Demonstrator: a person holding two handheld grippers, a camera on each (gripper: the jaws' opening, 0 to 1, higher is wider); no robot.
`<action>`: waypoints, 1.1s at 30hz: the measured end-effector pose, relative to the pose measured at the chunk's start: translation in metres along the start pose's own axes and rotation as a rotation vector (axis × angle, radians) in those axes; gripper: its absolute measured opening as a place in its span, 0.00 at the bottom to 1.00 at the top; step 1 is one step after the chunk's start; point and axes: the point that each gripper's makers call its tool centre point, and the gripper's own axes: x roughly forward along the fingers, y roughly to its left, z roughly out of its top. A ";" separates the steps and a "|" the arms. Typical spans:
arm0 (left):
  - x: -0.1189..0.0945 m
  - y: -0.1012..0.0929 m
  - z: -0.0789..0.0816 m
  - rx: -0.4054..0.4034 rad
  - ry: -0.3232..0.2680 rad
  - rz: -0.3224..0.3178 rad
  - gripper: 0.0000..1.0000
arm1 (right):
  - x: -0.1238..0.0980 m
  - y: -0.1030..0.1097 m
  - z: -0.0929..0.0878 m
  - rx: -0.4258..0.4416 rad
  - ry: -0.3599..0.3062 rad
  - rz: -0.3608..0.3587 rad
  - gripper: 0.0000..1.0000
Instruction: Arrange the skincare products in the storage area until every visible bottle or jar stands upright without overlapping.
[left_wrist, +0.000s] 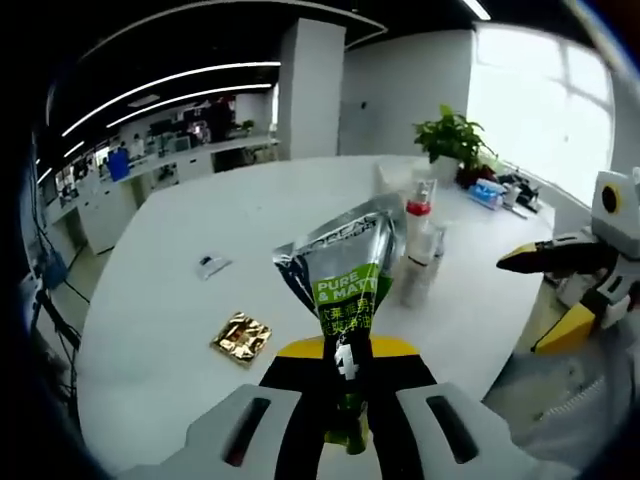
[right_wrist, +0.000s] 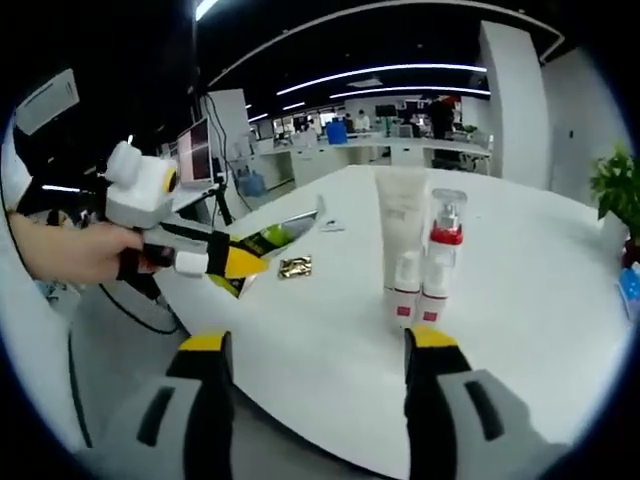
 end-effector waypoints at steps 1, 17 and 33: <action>-0.002 -0.004 0.001 0.004 -0.006 -0.006 0.09 | 0.000 0.002 0.002 -0.001 -0.003 0.007 0.66; -0.020 -0.042 0.013 0.003 -0.066 -0.133 0.09 | 0.022 0.010 0.063 0.357 -0.217 0.132 0.51; -0.024 -0.063 0.017 0.035 -0.092 -0.197 0.10 | 0.032 0.010 0.072 0.535 -0.273 0.137 0.21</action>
